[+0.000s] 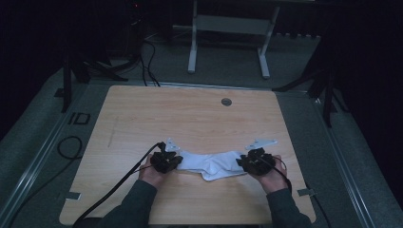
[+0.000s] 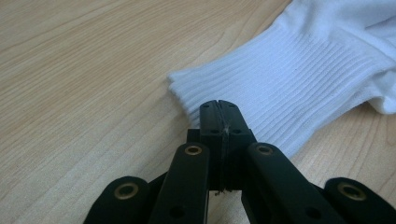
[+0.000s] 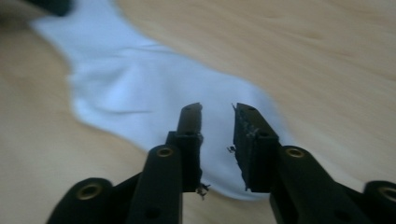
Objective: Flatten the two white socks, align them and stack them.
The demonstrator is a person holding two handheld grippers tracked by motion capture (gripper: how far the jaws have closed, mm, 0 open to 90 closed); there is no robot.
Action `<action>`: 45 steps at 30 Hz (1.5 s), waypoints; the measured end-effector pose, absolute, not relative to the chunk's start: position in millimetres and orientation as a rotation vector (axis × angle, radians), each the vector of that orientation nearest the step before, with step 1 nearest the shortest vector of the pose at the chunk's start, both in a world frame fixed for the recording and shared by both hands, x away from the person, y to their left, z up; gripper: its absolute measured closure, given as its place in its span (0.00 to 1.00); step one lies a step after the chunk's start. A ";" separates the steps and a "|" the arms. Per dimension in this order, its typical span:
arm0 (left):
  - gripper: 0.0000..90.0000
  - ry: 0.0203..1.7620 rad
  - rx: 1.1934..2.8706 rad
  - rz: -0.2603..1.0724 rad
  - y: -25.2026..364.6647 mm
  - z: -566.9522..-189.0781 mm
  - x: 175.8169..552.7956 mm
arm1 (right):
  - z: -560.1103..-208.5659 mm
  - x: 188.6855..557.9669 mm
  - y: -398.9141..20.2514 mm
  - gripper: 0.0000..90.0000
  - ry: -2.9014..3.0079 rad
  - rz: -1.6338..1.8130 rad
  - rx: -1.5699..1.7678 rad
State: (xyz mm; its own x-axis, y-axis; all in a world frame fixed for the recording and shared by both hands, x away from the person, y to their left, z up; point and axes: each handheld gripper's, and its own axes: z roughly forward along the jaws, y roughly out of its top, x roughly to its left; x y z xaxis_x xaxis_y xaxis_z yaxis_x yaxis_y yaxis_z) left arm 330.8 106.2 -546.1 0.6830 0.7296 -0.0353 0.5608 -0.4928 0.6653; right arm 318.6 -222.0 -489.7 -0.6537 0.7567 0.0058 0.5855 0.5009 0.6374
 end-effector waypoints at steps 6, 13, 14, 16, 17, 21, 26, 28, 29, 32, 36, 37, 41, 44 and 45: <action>1.00 0.986 2.232 0.330 106.3 -546.2 330.8 | -505.2 304.2 -190.8 0.85 2.567 0.915 1.023; 1.00 0.986 2.233 0.327 106.5 -546.1 330.9 | -523.1 301.5 -163.4 0.75 2.642 0.913 0.928; 1.00 0.986 2.233 0.327 106.5 -546.1 330.9 | -523.1 301.5 -163.4 0.75 2.642 0.913 0.928; 1.00 0.988 2.229 0.328 106.4 -546.3 330.8 | -527.4 302.5 -157.8 0.72 2.646 0.903 0.915; 1.00 0.990 2.228 0.324 106.5 -546.2 330.9 | -532.0 303.8 -151.1 0.67 2.662 0.891 0.910; 1.00 0.991 2.226 0.323 106.6 -546.3 330.9 | -536.2 305.6 -142.2 0.60 2.664 0.867 0.904; 1.00 0.992 2.225 0.321 106.6 -546.3 331.0 | -536.5 307.6 -137.9 0.68 2.637 0.814 0.885; 1.00 0.991 2.224 0.318 106.8 -546.4 331.1 | -534.9 308.5 -139.5 0.76 2.630 0.827 0.890; 1.00 0.992 2.224 0.316 106.9 -546.4 331.2 | -532.5 308.5 -141.5 0.89 2.625 0.844 0.888; 1.00 0.993 2.224 0.315 106.9 -546.3 331.2 | -529.6 307.5 -142.5 0.98 2.621 0.859 0.866; 1.00 0.991 2.227 0.314 107.2 -546.3 331.5 | -518.4 302.4 -141.6 0.99 2.617 0.892 0.813; 1.00 0.994 2.222 0.314 107.0 -546.4 331.5 | -511.3 298.3 -140.3 0.98 2.622 0.914 0.783; 1.00 0.995 2.222 0.315 107.0 -546.4 331.4 | -504.7 293.1 -137.6 0.98 2.637 0.931 0.752; 1.00 0.995 2.223 0.315 107.1 -546.3 331.4 | -507.5 289.9 -134.0 0.98 2.658 0.916 0.730; 1.00 0.992 2.228 0.317 107.4 -546.1 331.5 | -514.7 291.4 -133.4 0.97 2.683 0.901 0.736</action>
State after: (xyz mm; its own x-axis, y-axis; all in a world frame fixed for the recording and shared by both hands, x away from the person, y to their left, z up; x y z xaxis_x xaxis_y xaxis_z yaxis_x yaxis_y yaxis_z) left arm 331.5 107.4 -546.1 0.6815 0.7303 -0.0469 0.5679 -0.4874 0.6632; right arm 291.4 -133.4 -514.7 -0.8514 0.5226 -0.0442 0.3900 0.6872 0.6128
